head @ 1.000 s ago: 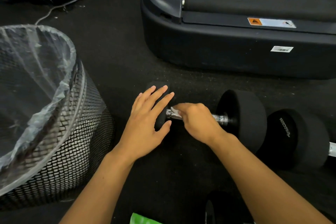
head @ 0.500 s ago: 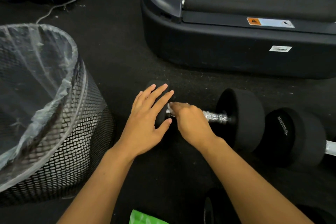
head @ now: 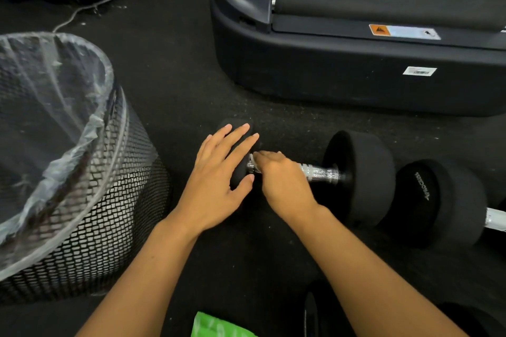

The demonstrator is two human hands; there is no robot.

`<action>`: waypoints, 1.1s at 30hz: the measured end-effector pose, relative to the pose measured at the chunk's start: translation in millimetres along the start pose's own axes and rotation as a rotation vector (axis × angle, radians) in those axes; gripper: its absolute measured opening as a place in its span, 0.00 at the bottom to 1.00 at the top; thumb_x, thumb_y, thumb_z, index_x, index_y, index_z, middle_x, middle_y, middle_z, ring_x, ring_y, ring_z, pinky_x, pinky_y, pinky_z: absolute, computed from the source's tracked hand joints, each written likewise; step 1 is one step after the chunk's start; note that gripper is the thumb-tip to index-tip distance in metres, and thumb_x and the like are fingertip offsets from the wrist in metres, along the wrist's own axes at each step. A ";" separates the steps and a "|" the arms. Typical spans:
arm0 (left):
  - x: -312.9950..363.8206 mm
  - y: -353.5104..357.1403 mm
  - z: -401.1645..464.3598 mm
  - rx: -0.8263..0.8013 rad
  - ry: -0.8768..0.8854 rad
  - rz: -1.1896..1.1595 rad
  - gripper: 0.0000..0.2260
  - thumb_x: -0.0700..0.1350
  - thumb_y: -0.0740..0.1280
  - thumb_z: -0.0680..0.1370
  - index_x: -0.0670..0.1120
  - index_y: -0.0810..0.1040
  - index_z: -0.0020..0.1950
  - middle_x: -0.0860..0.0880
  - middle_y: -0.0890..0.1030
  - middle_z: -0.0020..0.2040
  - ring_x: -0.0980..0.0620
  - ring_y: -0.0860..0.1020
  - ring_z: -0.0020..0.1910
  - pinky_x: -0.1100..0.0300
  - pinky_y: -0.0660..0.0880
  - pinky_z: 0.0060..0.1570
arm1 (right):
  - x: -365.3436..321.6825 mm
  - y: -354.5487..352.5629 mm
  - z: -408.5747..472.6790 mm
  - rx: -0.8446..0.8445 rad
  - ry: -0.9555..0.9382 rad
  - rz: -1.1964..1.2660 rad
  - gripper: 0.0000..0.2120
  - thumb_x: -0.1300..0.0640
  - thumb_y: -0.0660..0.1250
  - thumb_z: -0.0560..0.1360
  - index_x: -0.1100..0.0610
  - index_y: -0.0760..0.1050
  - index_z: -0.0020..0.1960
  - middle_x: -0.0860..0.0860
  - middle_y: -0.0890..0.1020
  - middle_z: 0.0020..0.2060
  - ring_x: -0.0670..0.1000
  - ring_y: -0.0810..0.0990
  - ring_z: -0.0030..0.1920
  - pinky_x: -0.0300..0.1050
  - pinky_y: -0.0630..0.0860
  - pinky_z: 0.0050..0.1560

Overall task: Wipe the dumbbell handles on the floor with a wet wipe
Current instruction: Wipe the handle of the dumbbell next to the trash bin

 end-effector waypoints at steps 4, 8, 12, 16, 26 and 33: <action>-1.2 -0.5 -0.2 -0.001 -0.002 0.004 0.27 0.52 0.62 0.75 0.55 0.59 0.74 0.57 0.56 0.75 0.57 0.46 0.75 0.51 0.45 0.73 | 3.8 5.9 -15.8 0.122 -0.124 -0.069 0.22 0.72 0.68 0.66 0.66 0.75 0.60 0.61 0.79 0.57 0.61 0.77 0.58 0.54 0.63 0.63; -0.4 0.4 0.7 0.011 0.003 0.007 0.27 0.52 0.61 0.75 0.54 0.59 0.74 0.56 0.56 0.75 0.57 0.47 0.75 0.52 0.45 0.73 | 5.1 8.4 -9.9 0.172 -0.093 -0.067 0.25 0.72 0.76 0.59 0.66 0.78 0.56 0.61 0.81 0.52 0.60 0.81 0.53 0.55 0.67 0.58; -1.4 -0.7 2.3 0.005 0.001 0.007 0.27 0.51 0.62 0.75 0.54 0.59 0.74 0.56 0.56 0.75 0.57 0.47 0.75 0.52 0.45 0.72 | 7.6 8.2 -15.9 0.176 -0.162 -0.109 0.26 0.71 0.76 0.60 0.65 0.77 0.58 0.61 0.80 0.54 0.60 0.80 0.55 0.56 0.66 0.60; 0.8 -0.7 -0.7 0.002 0.001 0.008 0.28 0.49 0.63 0.75 0.55 0.58 0.74 0.57 0.56 0.75 0.58 0.46 0.75 0.54 0.43 0.72 | 6.9 4.8 -12.9 0.184 -0.084 -0.111 0.24 0.68 0.78 0.59 0.64 0.79 0.54 0.60 0.82 0.51 0.58 0.82 0.52 0.54 0.72 0.57; 1.3 -0.2 0.5 0.010 -0.003 0.017 0.29 0.48 0.64 0.75 0.54 0.59 0.74 0.56 0.56 0.75 0.58 0.46 0.74 0.54 0.43 0.72 | -4.8 12.6 -6.2 0.199 0.001 -0.121 0.23 0.69 0.78 0.57 0.66 0.80 0.52 0.61 0.83 0.46 0.58 0.83 0.48 0.55 0.75 0.54; 0.7 -0.3 -2.0 0.011 0.000 0.007 0.31 0.46 0.68 0.74 0.54 0.59 0.74 0.57 0.56 0.75 0.58 0.46 0.74 0.53 0.44 0.72 | 17.2 -3.6 -17.8 0.121 -0.030 -0.127 0.19 0.67 0.72 0.67 0.61 0.77 0.57 0.55 0.82 0.51 0.55 0.81 0.52 0.48 0.71 0.61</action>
Point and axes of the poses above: each hand's wrist, its own z-axis towards the middle knuckle, its own y-axis out of the palm, x = y × z, the point moved 3 cm from there along z, towards the middle knuckle
